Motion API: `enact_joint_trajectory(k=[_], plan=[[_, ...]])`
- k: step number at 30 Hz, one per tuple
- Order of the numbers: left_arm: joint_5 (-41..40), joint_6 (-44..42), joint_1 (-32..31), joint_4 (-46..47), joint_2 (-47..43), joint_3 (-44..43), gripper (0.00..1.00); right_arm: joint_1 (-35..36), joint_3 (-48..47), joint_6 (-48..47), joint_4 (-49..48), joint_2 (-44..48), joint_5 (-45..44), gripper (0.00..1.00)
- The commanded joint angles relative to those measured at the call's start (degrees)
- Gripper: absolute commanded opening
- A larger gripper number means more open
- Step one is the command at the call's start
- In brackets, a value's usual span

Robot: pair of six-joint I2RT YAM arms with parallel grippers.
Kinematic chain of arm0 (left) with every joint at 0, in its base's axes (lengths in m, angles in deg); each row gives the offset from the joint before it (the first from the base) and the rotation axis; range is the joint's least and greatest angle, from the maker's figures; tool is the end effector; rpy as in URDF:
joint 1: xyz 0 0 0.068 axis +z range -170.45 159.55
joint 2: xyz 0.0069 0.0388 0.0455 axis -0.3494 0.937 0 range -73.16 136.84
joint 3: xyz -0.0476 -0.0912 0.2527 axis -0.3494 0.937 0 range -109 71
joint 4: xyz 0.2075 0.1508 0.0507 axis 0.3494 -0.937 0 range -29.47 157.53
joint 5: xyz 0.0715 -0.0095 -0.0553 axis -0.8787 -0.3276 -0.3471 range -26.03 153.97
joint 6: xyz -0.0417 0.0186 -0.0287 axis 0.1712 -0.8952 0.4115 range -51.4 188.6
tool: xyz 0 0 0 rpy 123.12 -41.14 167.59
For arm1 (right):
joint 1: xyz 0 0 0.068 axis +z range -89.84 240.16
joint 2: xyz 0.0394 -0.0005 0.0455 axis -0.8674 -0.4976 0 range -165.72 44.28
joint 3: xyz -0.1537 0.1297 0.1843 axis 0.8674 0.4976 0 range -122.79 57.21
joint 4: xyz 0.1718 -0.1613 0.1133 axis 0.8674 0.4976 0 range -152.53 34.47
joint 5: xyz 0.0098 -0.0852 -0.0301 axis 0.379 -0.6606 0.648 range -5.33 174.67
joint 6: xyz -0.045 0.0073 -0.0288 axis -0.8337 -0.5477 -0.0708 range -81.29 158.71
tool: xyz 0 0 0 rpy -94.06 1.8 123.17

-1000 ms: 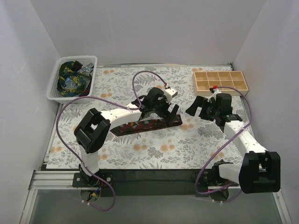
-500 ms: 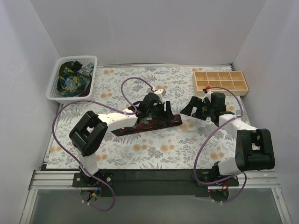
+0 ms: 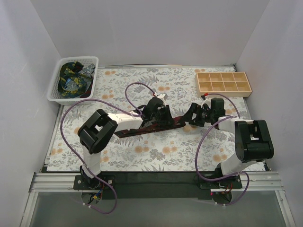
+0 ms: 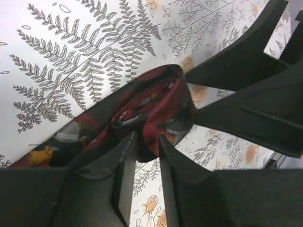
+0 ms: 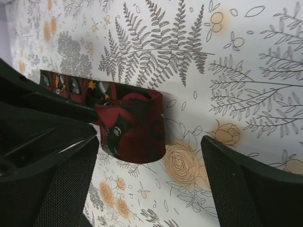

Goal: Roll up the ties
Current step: Roll the tie

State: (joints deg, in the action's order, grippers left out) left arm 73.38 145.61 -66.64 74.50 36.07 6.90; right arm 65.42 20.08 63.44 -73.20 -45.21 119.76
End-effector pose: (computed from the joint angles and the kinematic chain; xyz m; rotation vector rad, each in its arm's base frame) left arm 0.2784 -0.2985 0.1640 -0.5876 2.5208 -1.2068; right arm 0.2887 0.0471 0.1515 0.0675 2.3252 0.9705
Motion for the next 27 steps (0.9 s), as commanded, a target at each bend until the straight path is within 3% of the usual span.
enact_joint_trajectory(k=[1, 9, 19, 23, 26, 27], plan=[[-0.6, 0.9, 0.0, 1.7, 0.5, 0.8, 0.23, -0.1, 1.4, 1.1, -5.5, -1.0, 4.0, 0.79], [-1.8, 0.9, 0.1, 1.5, 1.3, 1.5, 0.15, 0.1, 1.9, 0.1, -8.2, -4.9, 7.1, 0.76], [-0.8, 2.3, 0.1, 1.3, 3.0, 0.4, 0.15, 3.7, 2.4, 1.2, -10.9, -8.3, 6.6, 0.66], [-0.4, 4.5, 0.1, 1.8, 3.6, 0.7, 0.14, 5.1, 2.5, 1.9, -11.6, -8.8, 6.3, 0.54], [0.7, 6.6, 0.0, 2.8, 3.5, 1.4, 0.13, 5.1, 2.7, 1.8, -11.2, -8.0, 4.9, 0.36], [0.8, 7.2, -0.4, 3.5, 3.1, 1.8, 0.13, 5.0, 2.6, 1.4, -11.1, -7.6, 3.6, 0.23]])
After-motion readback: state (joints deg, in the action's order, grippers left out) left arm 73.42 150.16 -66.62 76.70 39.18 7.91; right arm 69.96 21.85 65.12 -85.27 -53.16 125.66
